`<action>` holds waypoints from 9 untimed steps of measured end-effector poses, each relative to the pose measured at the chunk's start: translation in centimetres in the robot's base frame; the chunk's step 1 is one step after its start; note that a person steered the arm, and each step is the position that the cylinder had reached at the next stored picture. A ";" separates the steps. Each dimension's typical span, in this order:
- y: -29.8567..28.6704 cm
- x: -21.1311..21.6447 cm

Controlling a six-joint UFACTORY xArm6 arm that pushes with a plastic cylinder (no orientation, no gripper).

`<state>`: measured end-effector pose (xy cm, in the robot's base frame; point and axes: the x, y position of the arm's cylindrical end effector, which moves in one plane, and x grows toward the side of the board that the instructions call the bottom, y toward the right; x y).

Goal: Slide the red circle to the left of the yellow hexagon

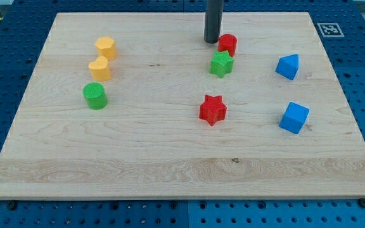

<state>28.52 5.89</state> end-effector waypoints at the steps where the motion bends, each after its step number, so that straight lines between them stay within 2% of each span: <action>1: 1.0 -0.6; 2: 3.9 -1.1; 3: 4.2 -0.4; 5: 4.5 4.6; 6: 4.1 6.7; 9: -0.8 7.0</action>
<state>35.55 5.05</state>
